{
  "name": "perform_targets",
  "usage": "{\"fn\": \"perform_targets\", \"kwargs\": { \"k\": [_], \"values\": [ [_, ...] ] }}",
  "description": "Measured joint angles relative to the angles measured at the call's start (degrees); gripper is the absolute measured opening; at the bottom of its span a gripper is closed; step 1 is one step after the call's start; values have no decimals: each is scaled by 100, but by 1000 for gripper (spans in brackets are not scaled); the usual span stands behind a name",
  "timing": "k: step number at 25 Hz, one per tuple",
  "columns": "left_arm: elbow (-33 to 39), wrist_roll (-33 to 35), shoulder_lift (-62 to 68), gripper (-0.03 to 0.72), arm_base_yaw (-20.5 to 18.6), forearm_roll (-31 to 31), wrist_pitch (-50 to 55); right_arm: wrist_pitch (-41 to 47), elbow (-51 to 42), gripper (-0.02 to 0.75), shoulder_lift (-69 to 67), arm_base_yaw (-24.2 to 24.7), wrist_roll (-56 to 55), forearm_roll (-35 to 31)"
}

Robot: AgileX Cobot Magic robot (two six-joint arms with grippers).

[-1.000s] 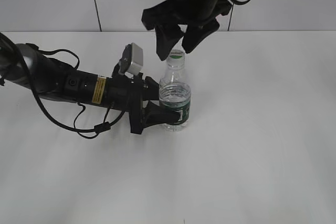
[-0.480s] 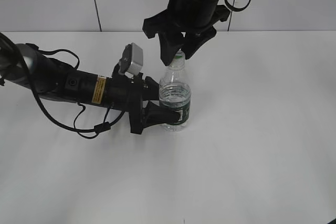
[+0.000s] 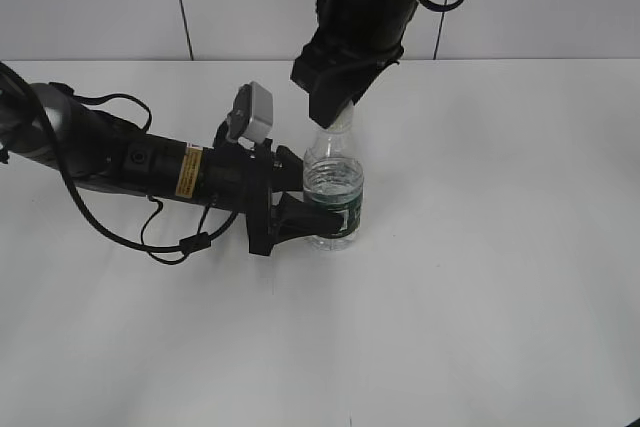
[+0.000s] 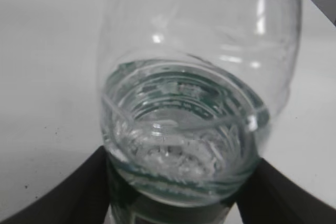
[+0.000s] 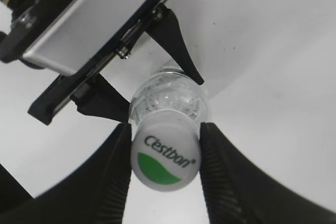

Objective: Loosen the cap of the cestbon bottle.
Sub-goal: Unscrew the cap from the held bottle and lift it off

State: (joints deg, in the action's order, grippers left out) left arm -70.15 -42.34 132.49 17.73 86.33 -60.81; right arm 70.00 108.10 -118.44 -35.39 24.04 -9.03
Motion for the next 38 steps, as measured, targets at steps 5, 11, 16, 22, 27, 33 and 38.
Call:
{"fn": "perform_targets", "kwargs": {
  "k": [5,11,16,22,27,33,38],
  "values": [
    [0,0,0,423,0,5,7,0,6,302,5,0,1740,-7],
    [0,0,0,423,0,5,11,0,6,300,5,0,3022,-12],
    [0,0,0,423,0,5,11,0,6,300,5,0,3603,-16],
    [0,5,0,423,0,5,11,0,6,300,5,0,3806,-16],
    [0,5,0,423,0,5,11,0,6,312,5,0,3808,-16],
    [0,5,0,423,-6,5,11,0,6,462,5,0,3825,15],
    [0,5,0,423,-11,5,6,0,6,496,26,0,3645,10]
  ]
}}
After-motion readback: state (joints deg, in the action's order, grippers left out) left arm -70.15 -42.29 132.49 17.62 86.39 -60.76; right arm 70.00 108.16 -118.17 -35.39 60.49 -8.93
